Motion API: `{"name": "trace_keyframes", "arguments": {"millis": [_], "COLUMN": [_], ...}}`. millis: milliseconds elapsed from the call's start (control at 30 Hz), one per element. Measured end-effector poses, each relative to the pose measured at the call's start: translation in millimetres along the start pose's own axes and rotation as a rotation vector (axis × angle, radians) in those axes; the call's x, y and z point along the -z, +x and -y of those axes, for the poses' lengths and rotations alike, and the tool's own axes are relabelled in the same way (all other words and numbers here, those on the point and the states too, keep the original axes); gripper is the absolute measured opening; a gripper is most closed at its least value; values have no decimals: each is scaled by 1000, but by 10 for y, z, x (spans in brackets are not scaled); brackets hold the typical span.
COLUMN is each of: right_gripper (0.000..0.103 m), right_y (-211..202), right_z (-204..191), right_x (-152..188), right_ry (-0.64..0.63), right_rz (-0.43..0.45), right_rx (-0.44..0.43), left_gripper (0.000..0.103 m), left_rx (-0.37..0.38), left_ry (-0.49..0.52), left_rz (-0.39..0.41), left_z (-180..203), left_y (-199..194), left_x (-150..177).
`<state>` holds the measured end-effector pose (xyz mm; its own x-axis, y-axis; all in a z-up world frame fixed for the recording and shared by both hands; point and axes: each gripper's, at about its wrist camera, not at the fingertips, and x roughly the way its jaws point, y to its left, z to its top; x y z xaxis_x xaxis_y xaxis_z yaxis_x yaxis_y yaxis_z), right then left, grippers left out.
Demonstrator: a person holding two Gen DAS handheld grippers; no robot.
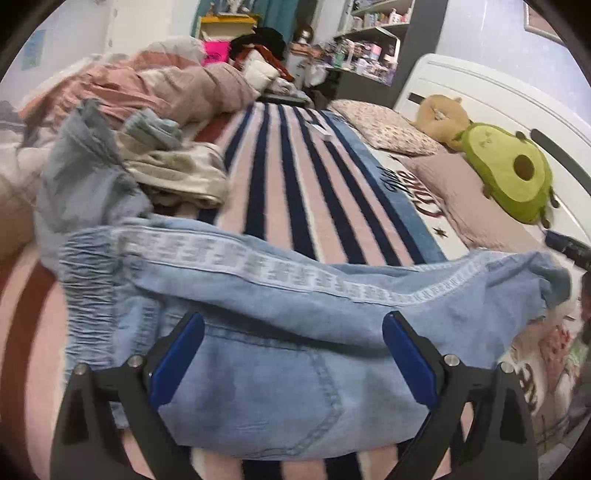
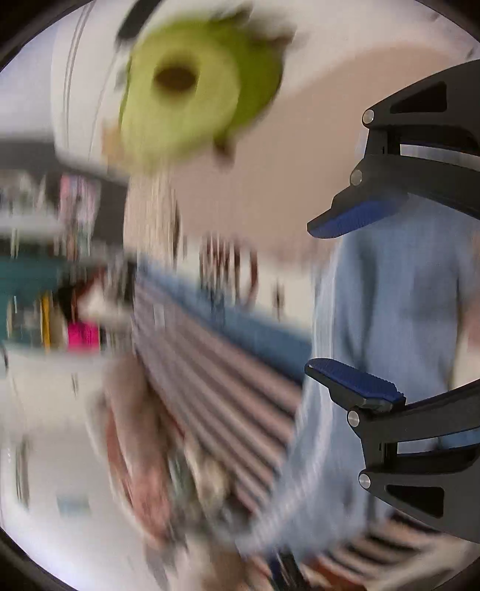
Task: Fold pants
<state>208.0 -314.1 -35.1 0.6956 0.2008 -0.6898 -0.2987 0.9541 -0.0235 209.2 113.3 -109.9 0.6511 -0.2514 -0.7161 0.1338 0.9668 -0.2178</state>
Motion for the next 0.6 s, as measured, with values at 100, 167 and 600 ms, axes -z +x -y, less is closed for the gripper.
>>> {"name": "trace_keyframes", "arguments": {"millis": [100, 167, 600], "right_gripper": [64, 62, 63], "right_y": [335, 542, 749], "right_z": [-520, -864, -815], "right_x": [72, 214, 482], "right_ry": [-70, -114, 1], "right_rz": [-75, -137, -148], "right_rx": [-232, -347, -353], "left_gripper": [95, 95, 95], "left_rx": [86, 121, -176], "left_ry": [15, 47, 56], "left_rz": [-50, -79, -49], "left_z": [90, 166, -127], "left_y": [72, 95, 840], "left_x": [70, 133, -192]}}
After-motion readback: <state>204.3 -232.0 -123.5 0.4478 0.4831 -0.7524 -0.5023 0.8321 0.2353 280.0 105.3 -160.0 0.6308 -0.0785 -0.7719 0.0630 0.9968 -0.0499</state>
